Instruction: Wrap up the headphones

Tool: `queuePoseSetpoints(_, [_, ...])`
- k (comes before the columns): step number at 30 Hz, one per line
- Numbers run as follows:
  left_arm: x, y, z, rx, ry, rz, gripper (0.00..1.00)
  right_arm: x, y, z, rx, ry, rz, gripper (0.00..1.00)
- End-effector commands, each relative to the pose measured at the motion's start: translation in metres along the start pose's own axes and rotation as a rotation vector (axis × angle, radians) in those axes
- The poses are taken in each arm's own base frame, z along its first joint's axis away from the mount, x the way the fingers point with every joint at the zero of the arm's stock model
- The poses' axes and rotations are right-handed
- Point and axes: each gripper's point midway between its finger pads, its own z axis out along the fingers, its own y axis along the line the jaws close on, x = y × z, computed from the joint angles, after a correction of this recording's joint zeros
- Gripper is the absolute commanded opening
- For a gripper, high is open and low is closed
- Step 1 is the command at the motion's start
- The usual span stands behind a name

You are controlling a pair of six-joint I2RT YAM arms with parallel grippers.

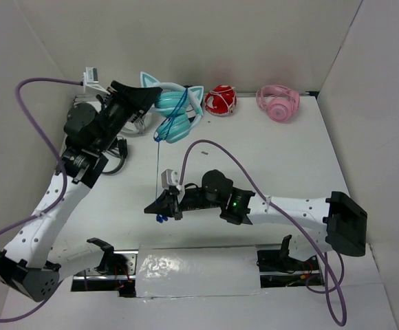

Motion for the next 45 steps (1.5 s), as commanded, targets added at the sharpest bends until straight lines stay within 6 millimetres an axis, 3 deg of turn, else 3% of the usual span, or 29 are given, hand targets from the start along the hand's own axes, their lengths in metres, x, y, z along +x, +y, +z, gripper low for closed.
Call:
queuePoseSetpoints(1, [-0.034, -0.023, 0.009, 0.079, -0.166, 0.018, 0.00, -0.030, 0.018, 0.009, -0.120, -0.047, -0.040, 0.00])
queuePoseSetpoints(7, [-0.035, 0.007, 0.017, -0.043, -0.241, 0.019, 0.00, -0.085, 0.029, 0.002, -0.167, -0.144, -0.104, 0.00])
queuePoseSetpoints(9, [-0.031, 0.018, 0.017, -0.067, -0.247, 0.018, 0.00, -0.091, 0.026, 0.000, -0.139, -0.152, -0.106, 0.00])
queuePoseSetpoints(14, [-0.036, 0.017, 0.003, -0.087, -0.303, -0.023, 0.00, -0.052, -0.017, 0.005, 0.104, -0.085, 0.045, 0.00])
queuePoseSetpoints(17, [-0.043, 0.007, -0.005, -0.053, -0.339, -0.013, 0.00, -0.049, -0.017, 0.015, 0.066, -0.088, 0.074, 0.00])
queuePoseSetpoints(20, [-0.046, 0.011, -0.003, -0.088, -0.354, 0.005, 0.00, -0.069, -0.011, 0.016, 0.024, -0.126, 0.044, 0.00])
queuePoseSetpoints(22, [-0.051, 0.019, -0.003, -0.127, -0.382, 0.021, 0.00, -0.077, -0.004, 0.011, 0.004, -0.130, 0.020, 0.00])
queuePoseSetpoints(25, [-0.055, 0.032, -0.003, -0.162, -0.427, 0.050, 0.00, -0.105, 0.011, -0.005, -0.033, -0.183, -0.023, 0.00])
queuePoseSetpoints(30, [-0.040, 0.066, 0.005, -0.268, -0.414, -0.022, 0.00, -0.158, 0.034, -0.010, -0.140, -0.232, -0.073, 0.00])
queuePoseSetpoints(34, [-0.032, 0.083, 0.011, -0.315, -0.411, -0.037, 0.00, -0.180, 0.043, -0.011, -0.164, -0.253, -0.084, 0.00])
queuePoseSetpoints(39, [-0.038, 0.091, 0.011, -0.370, -0.446, -0.045, 0.00, -0.176, 0.044, -0.032, -0.109, -0.256, -0.076, 0.00])
queuePoseSetpoints(45, [-0.047, 0.078, 0.009, -0.375, -0.456, -0.090, 0.00, -0.129, 0.050, -0.031, -0.121, -0.206, -0.021, 0.00])
